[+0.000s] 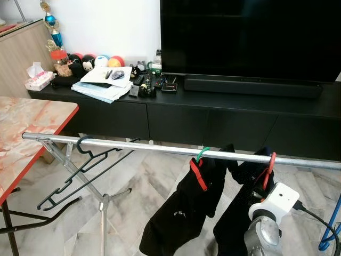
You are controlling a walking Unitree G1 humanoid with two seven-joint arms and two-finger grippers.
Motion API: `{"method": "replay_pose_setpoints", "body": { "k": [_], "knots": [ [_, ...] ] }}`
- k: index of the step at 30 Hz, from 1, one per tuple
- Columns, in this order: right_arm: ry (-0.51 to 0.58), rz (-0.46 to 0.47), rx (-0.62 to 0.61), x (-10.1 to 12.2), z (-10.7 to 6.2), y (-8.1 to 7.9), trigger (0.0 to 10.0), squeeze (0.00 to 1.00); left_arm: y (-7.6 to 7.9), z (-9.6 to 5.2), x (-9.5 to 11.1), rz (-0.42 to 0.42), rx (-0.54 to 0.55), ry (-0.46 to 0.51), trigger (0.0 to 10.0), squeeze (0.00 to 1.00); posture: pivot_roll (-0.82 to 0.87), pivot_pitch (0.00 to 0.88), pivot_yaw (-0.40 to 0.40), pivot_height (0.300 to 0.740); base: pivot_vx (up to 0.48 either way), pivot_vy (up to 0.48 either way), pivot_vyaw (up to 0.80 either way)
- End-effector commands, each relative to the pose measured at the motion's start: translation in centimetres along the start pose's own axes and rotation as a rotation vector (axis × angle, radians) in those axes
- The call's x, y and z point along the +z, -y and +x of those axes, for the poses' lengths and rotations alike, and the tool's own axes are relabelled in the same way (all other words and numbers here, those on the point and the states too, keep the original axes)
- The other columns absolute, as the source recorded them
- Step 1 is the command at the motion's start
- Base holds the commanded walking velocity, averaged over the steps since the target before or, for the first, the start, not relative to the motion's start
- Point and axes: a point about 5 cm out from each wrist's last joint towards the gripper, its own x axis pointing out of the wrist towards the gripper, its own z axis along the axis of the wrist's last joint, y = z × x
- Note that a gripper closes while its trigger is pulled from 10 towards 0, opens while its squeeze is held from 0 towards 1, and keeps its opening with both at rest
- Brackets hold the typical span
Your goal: Hang hanger
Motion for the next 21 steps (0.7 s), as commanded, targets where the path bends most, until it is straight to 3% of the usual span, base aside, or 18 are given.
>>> {"method": "replay_pose_setpoints", "body": {
  "k": [1, 12, 16, 21],
  "knots": [
    [0.014, 0.011, -0.003, 0.5, 0.5, -0.3, 10.0, 0.00, 0.5, -0.1, -0.6, 0.021, -0.029, -0.021, 10.0, 0.00, 0.06, 0.047, 0.067, 0.740, 0.000, 0.000, 0.00],
    [-0.043, -0.041, 0.012, 1.2, 2.3, -1.8, 10.0, 0.00, 0.5, -0.1, -0.6, 0.026, -0.029, -0.024, 10.0, 0.00, 0.06, 0.046, 0.073, 0.740, 0.000, 0.000, 0.00],
    [-0.119, -0.109, -0.040, 1.2, 3.4, -1.4, 10.0, 0.00, 0.4, -0.1, -0.6, 0.026, -0.026, -0.024, 10.0, 0.00, 0.06, 0.047, 0.073, 0.740, 0.000, 0.000, 0.00],
    [-0.128, -0.111, -0.053, 1.5, 3.6, -1.0, 10.0, 0.00, 0.4, -0.1, -0.6, 0.028, -0.026, -0.026, 10.0, 0.00, 0.06, 0.048, 0.073, 0.740, 0.000, 0.000, 0.00]
  ]
}}
